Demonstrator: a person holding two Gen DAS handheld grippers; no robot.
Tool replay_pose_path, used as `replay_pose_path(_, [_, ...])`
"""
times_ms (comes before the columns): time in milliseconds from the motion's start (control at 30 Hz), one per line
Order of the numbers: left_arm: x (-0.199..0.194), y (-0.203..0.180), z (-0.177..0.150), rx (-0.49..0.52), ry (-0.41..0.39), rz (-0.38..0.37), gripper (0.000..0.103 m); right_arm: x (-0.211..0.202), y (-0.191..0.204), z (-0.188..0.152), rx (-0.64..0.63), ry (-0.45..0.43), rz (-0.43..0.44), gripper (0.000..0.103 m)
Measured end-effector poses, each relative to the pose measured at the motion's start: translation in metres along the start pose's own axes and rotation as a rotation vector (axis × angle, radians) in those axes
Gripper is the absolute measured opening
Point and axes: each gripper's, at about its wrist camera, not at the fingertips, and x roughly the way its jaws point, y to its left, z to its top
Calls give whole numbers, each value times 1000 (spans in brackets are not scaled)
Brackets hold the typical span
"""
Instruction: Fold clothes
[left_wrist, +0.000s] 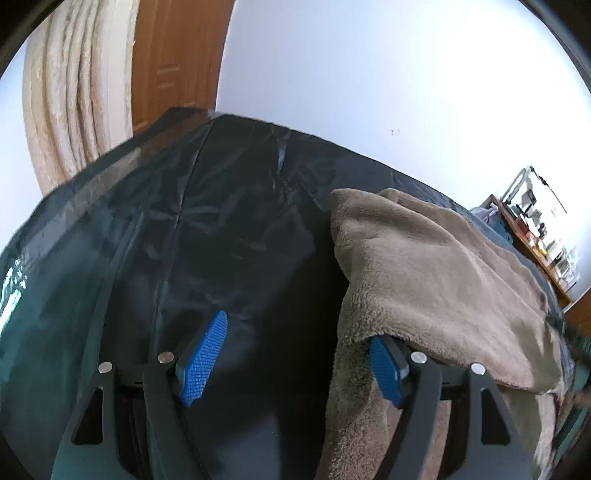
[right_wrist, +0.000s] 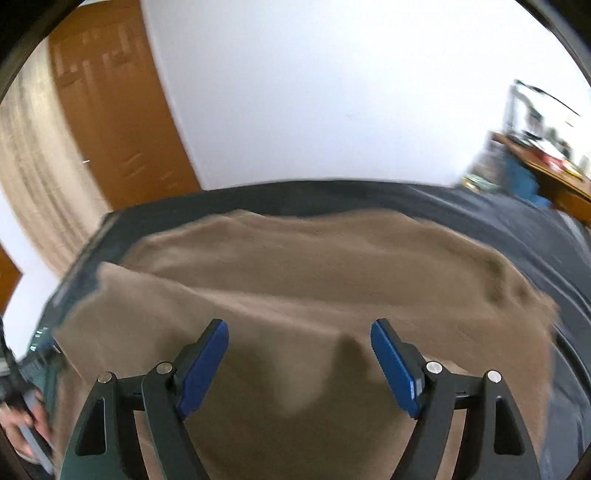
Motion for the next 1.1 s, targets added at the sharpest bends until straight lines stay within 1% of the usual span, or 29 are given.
replay_pose_path(67, [0, -2, -1, 15, -2, 14, 78, -1, -8, -13, -19, 14, -30, 81])
replay_pose_path(200, [-3, -2, -2, 44, -15, 38, 78, 9, 3, -34, -164, 32, -148, 81])
replay_pose_path(267, [-2, 1, -2, 48, -12, 45, 78, 16, 7, -41, -214, 22, -170, 83])
replay_pose_path(367, [-1, 0, -3, 77, -3, 59, 78, 17, -1, -43, -200, 21, -156, 86])
replay_pose_path(467, [-6, -15, -3, 181, -32, 98, 79, 19, -13, -41, -146, 41, -105, 89])
replay_pose_path(533, [-13, -26, -6, 262, -55, 101, 81, 19, -18, -41, -127, 47, -86, 90])
replay_pose_path(567, [-16, -29, -6, 296, -64, 87, 81, 18, -17, -41, -131, 46, -91, 90])
replay_pose_path(667, [-22, -22, -2, 282, -66, 11, 82, 16, -11, -42, -150, 40, -115, 90])
replay_pose_path(733, [-27, -9, -3, 216, -36, -62, 82, 15, -12, -42, -144, 41, -107, 90])
replay_pose_path(800, [-34, -4, -1, 153, -23, -103, 82, 16, -13, -42, -138, 43, -100, 90])
replay_pose_path(867, [-46, -18, 3, 156, -32, -123, 82, 17, -12, -42, -140, 43, -102, 91])
replay_pose_path(1000, [-61, -73, 18, 247, -56, -167, 83, 18, -12, -41, -142, 42, -104, 91])
replay_pose_path(1067, [-56, -102, 28, 285, -36, -181, 85, 18, -12, -41, -141, 43, -101, 91])
replay_pose_path(1100, [-45, -116, 33, 297, -9, -183, 85, 18, -13, -41, -140, 43, -100, 91])
